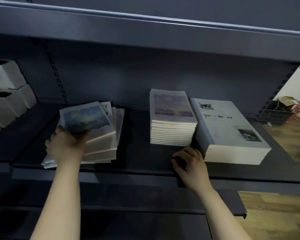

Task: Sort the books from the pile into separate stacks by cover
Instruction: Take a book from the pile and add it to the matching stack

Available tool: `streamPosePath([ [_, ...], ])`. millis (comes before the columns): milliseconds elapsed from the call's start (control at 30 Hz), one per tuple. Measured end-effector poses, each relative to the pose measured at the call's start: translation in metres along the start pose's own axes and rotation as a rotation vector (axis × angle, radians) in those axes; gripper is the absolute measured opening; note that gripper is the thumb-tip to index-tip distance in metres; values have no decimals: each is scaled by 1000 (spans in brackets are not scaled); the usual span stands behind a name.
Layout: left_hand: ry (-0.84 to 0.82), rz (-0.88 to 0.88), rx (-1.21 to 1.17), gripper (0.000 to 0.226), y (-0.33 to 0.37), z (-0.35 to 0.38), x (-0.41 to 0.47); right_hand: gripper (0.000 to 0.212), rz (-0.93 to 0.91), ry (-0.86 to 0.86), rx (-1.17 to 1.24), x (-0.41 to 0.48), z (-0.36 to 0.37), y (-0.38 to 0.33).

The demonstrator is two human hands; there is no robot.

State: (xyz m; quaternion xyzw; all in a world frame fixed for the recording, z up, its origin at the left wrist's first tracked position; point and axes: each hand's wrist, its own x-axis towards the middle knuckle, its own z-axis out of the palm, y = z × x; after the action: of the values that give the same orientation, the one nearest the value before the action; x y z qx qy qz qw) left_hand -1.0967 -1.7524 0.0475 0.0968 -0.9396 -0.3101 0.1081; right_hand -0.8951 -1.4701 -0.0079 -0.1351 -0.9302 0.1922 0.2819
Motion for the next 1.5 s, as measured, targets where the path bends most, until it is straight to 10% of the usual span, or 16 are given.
streamPosePath([
  [300, 70, 126, -451, 32, 13, -7, -27, 21, 6, 4, 7, 0, 1, 3],
  [700, -177, 116, -1256, 15, 45, -22, -73, 22, 16, -46, -14, 0, -1, 0],
  [1100, -552, 209, -1335, 16, 93, 3, -131, 23, 409, -115, 1044, 27, -55, -68],
  [1500, -544, 467, -790, 24, 75, 42, -126, 15, 550, 57, 984, 52, -71, -37],
])
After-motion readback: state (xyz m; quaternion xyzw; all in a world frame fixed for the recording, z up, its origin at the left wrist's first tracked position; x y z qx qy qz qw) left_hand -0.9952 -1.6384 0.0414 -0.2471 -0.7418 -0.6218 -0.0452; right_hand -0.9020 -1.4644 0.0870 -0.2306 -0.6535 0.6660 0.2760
